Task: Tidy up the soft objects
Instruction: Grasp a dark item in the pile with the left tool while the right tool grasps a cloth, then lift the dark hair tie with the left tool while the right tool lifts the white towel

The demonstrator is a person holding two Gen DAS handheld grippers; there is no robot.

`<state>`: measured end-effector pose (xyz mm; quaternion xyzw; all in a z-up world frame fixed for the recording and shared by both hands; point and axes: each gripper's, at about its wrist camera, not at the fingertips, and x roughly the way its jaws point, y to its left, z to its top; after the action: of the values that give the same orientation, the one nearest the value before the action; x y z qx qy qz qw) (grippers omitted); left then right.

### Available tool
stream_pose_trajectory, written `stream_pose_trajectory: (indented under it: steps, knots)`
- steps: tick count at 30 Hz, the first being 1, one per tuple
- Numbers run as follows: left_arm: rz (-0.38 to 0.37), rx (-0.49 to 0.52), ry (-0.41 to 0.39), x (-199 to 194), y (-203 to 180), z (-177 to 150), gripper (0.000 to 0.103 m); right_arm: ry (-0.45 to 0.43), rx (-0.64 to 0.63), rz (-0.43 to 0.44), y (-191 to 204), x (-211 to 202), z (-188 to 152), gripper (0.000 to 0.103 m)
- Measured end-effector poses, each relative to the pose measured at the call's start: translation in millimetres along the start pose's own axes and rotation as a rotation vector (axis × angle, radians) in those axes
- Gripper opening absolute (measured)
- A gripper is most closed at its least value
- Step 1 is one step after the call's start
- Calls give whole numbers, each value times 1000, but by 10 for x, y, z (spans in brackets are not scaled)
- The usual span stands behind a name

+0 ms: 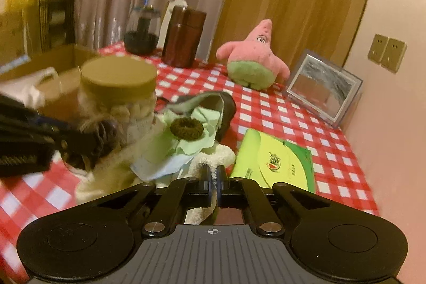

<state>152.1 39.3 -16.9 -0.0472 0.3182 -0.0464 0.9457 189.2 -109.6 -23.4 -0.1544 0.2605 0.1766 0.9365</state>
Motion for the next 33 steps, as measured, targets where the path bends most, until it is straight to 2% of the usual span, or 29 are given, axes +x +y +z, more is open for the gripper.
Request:
stream_pose_trajectory:
  steps: [8,23,25,29,33]
  knots:
    - [5,-7,-23,-120,27,29,10,-91,162,21,-307,-479,153,3]
    - [10,-43,-52,-502,-6,-41,10,-290,248,20,-624,-1399,368,3]
    - [11,-47,-52,-522,-3,-62,10,-259,225,35,-585,-1357,358,3]
    - [8,-57,-52,-541,11,-72,10,-142,194,80,-448,-1143,153,3]
    - [9,-63,-48,-535,41,-84,10,13,192,112,-286,-894,-89,3]
